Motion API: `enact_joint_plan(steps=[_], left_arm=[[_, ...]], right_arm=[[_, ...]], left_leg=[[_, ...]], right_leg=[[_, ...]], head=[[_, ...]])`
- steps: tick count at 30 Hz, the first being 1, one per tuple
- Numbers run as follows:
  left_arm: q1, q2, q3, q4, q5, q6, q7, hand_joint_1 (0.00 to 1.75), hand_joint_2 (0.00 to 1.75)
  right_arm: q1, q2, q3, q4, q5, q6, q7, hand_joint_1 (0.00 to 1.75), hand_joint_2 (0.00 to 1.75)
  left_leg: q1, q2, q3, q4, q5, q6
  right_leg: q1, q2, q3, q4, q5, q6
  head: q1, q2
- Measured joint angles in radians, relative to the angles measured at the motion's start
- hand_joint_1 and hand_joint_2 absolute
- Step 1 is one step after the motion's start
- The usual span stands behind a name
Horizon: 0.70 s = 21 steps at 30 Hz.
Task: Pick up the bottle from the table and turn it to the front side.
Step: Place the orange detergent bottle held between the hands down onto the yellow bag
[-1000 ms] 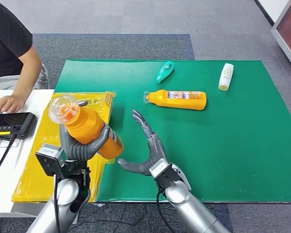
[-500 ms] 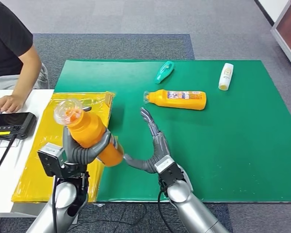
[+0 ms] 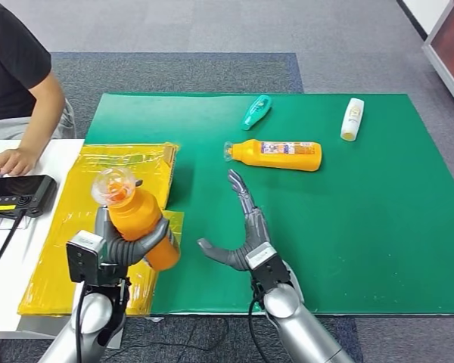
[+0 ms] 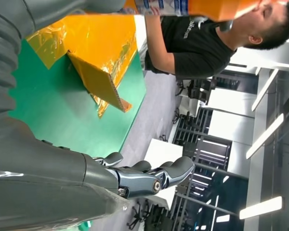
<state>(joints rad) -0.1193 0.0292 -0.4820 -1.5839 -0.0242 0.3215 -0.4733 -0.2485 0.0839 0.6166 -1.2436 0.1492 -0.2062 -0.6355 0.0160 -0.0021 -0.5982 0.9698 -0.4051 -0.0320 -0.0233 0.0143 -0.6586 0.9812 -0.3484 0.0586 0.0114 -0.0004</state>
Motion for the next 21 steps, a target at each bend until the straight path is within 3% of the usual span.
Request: enact_joint_plan(steps=[21], left_arm=[[0.064, 0.05, 0.161, 0.003, -0.228, 0.019, 0.039, 1.75, 1.75]], right_arm=[[0.04, 0.0, -0.052, 0.0, 0.02, 0.005, 0.001, 0.0, 1.75]], left_leg=[[0.0, 0.0, -0.001, 0.0, 0.0, 0.0]], right_leg=[[0.0, 0.0, -0.001, 0.0, 0.0, 0.0]], head=[[0.0, 0.0]])
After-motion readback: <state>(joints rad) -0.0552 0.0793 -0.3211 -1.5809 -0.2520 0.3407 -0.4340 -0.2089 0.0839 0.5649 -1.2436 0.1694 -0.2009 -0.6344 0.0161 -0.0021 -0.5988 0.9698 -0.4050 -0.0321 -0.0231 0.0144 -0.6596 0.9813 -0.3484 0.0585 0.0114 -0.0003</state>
